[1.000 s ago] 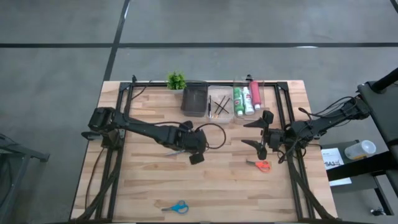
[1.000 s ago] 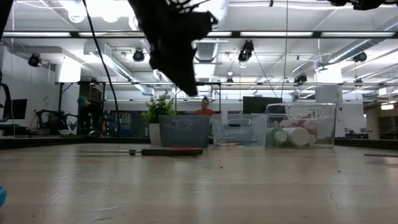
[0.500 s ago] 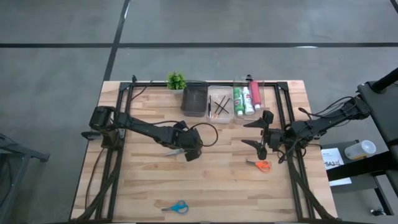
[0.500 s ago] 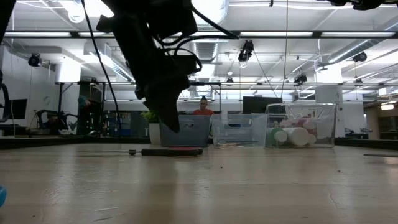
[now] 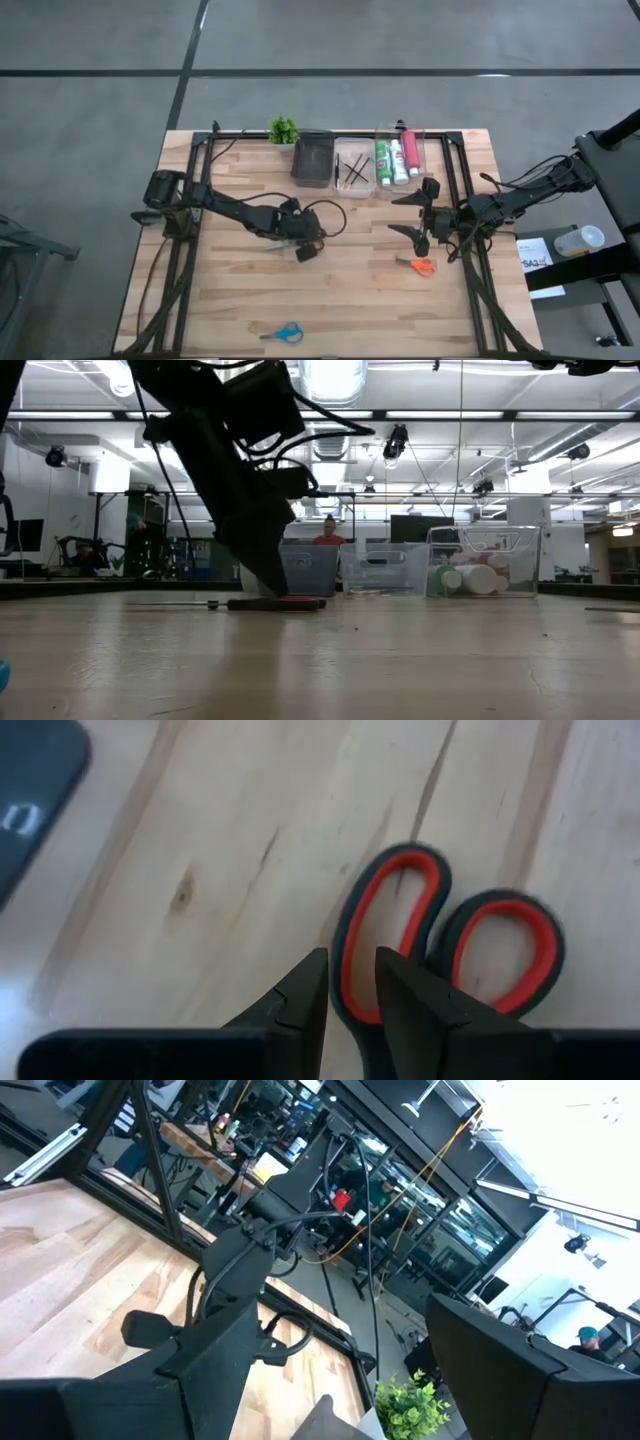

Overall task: Pick & Place Paint Supplies
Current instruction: Put the black scissors into the black bin

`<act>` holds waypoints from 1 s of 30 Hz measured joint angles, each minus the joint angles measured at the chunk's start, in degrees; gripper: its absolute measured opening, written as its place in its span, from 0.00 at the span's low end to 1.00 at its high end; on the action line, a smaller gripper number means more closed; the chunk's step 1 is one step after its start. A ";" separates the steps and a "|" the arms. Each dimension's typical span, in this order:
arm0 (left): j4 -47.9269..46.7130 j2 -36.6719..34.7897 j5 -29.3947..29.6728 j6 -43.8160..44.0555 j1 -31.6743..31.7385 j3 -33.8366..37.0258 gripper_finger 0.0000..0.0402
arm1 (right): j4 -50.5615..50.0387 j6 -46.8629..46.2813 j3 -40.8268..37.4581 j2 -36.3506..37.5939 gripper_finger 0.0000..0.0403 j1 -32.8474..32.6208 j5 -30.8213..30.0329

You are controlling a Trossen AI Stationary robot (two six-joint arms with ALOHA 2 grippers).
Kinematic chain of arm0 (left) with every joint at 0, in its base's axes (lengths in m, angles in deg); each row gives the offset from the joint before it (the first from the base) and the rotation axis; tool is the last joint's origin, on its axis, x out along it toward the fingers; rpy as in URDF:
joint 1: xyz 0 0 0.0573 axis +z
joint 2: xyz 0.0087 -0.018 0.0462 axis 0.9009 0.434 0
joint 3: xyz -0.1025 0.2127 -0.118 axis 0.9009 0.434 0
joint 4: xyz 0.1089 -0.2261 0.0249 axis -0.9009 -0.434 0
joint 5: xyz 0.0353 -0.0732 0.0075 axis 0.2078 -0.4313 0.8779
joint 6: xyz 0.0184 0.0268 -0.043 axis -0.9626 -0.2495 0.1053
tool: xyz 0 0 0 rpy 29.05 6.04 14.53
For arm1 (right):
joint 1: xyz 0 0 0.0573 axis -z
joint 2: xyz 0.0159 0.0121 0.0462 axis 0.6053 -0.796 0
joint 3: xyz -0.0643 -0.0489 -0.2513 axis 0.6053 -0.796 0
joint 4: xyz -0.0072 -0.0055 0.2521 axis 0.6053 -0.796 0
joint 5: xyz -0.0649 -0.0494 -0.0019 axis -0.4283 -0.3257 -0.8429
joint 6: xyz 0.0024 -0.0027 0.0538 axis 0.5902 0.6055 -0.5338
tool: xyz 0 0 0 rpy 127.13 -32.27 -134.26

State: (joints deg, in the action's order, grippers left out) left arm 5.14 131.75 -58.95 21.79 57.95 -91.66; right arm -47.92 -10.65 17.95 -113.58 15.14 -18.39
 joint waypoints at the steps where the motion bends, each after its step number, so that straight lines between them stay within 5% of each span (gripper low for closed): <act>1: 0.42 0.02 -0.12 0.00 0.18 0.41 0.23 | 0.01 0.04 0.00 0.00 0.71 0.00 0.00; 18: 8.97 -0.15 -5.95 -1.32 2.62 5.86 0.23 | 0.02 0.22 0.00 0.00 0.71 0.00 0.00; 26: 9.75 -0.09 -6.38 -2.40 2.67 5.88 0.04 | 0.02 0.02 0.00 0.00 0.71 0.00 0.00; 30: 9.73 -0.09 -6.46 -2.60 2.67 5.88 0.05 | 0.02 0.26 0.00 0.00 0.71 0.00 0.00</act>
State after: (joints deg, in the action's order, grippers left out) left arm 14.87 131.66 -65.41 19.19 60.62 -85.78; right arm -47.90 -10.38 17.95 -113.58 15.14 -18.39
